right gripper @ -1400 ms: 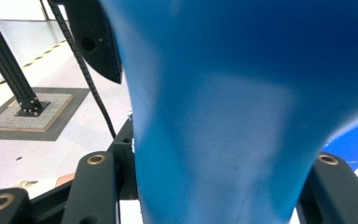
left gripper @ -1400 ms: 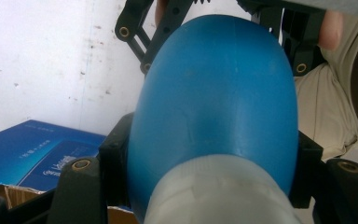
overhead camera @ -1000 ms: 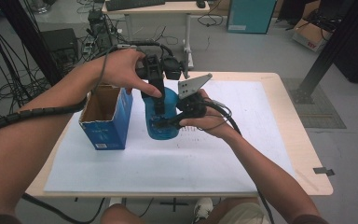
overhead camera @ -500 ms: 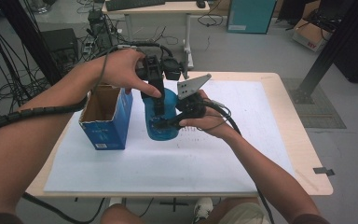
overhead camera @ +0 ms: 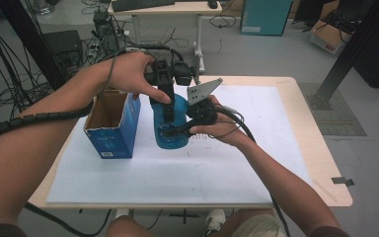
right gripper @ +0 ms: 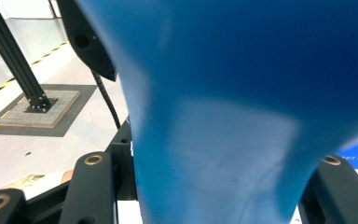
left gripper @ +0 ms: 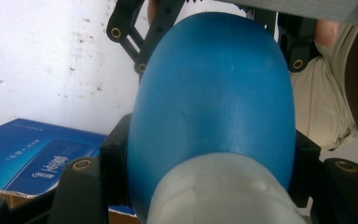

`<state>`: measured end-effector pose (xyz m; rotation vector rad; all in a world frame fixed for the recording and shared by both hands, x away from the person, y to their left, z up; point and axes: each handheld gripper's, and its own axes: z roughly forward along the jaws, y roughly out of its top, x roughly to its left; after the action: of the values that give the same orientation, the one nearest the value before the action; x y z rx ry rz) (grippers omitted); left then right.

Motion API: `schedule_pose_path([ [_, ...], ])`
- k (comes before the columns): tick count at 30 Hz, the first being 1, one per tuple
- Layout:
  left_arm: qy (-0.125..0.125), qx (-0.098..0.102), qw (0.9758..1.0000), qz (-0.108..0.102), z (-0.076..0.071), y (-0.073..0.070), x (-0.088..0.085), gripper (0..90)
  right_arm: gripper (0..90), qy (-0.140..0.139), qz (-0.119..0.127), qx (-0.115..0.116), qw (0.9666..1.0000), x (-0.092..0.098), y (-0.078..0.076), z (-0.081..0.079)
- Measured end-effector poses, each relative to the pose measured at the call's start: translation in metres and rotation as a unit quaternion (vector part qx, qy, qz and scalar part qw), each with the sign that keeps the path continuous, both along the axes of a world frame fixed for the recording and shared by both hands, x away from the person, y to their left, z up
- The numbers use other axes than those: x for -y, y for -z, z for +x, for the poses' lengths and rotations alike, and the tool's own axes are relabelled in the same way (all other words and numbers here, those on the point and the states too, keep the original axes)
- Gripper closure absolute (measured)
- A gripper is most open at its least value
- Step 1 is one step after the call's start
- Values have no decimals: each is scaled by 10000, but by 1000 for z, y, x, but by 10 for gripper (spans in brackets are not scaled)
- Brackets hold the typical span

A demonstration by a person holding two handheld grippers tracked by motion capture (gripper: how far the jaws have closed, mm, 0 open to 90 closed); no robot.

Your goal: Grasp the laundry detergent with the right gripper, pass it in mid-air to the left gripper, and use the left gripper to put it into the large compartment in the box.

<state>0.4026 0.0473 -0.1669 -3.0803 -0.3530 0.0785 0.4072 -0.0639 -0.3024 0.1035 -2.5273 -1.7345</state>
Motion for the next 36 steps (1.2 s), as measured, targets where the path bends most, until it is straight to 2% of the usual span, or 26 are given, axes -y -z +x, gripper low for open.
schedule_pose_path([
  [36, -47, -21, 10000, -8, -2, -1, 0, 373, 424, -24, -19, 82, 10000, -1, -1, 0],
])
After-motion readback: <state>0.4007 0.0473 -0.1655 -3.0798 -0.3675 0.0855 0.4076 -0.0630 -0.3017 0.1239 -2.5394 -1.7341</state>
